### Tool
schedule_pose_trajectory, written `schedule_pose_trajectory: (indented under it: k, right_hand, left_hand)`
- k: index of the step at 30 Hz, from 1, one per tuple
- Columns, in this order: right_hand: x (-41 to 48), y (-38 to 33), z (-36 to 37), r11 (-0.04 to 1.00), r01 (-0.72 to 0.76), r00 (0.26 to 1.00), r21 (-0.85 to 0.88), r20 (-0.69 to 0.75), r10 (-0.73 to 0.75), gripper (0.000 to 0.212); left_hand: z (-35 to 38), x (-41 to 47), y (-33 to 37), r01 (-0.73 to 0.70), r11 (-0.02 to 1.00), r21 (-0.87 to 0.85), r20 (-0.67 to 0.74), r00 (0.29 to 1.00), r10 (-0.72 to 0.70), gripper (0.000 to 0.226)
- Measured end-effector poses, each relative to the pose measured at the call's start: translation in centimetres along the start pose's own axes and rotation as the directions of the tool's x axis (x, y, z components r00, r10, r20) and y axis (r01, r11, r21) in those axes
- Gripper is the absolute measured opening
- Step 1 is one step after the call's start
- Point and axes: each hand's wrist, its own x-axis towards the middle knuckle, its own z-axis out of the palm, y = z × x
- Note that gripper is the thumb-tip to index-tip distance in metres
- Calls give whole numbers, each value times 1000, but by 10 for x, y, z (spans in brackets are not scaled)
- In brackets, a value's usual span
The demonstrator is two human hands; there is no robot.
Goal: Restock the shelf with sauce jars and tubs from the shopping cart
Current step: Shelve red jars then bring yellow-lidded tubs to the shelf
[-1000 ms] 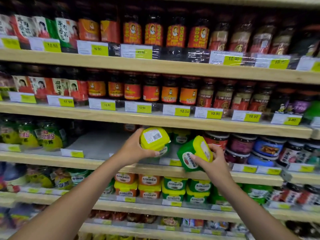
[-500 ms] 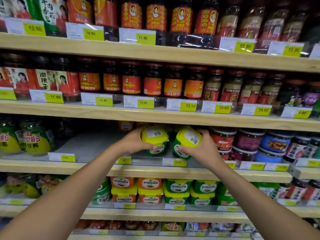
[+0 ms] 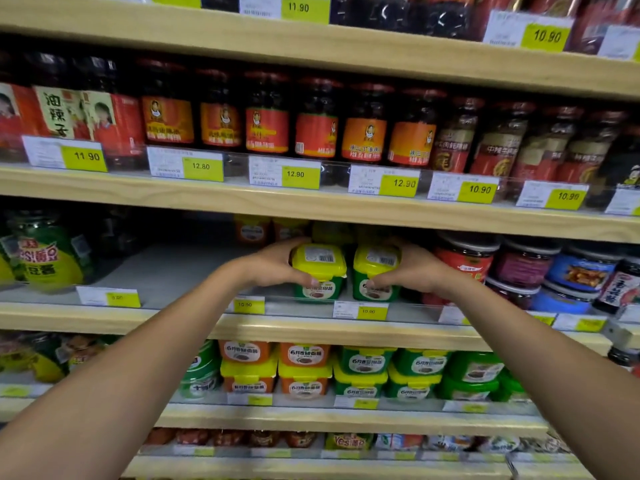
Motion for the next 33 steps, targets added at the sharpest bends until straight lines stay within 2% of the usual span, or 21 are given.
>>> schedule_pose_trajectory:
  k: [4, 8, 12, 14, 17, 19, 23, 27, 31, 33]
  right_hand:
    - [3, 7, 2, 999, 13, 999, 36, 40, -14, 98]
    - [1, 13, 4, 993, -3, 997, 118, 81, -7, 105]
    - [-9, 12, 13, 997, 17, 1000, 78, 3, -17, 77]
    - [-13, 5, 23, 999, -48, 997, -11, -56, 47, 82]
    - [-14, -5, 45, 957, -238, 959, -169, -196, 203, 110]
    - [-14, -10, 55, 936, -305, 921, -179, -307, 241, 115]
    - [-15, -12, 60, 950, -303, 881, -76, -401, 249, 107]
    - [-18, -9, 56, 955, -277, 836, 110, -461, 296, 92]
    - [-10, -16, 45, 931, -213, 772, 296, -533, 346, 87]
    - [-3, -23, 40, 914, -180, 751, 363, -549, 366, 88]
  left_hand:
    - [-1, 3, -8, -8, 1000, -19, 31, 999, 9, 76]
    - [0, 4, -15, -33, 999, -4, 9, 999, 33, 89]
    - [4, 3, -26, -65, 997, 40, 0, 998, 65, 95]
    - [6, 3, -32, -68, 996, 55, 0, 998, 68, 100]
    - [9, 3, -36, -63, 996, 57, -12, 998, 63, 104]
    - [11, 2, -35, -63, 996, 58, -23, 998, 65, 104]
    - [12, 3, -38, -71, 995, 63, -36, 997, 74, 106]
    - [13, 0, -38, -84, 994, 68, -44, 995, 88, 108]
    - [12, 1, -43, -34, 996, 79, -72, 997, 39, 135]
    - [12, 1, -42, -22, 996, 89, -79, 996, 29, 121]
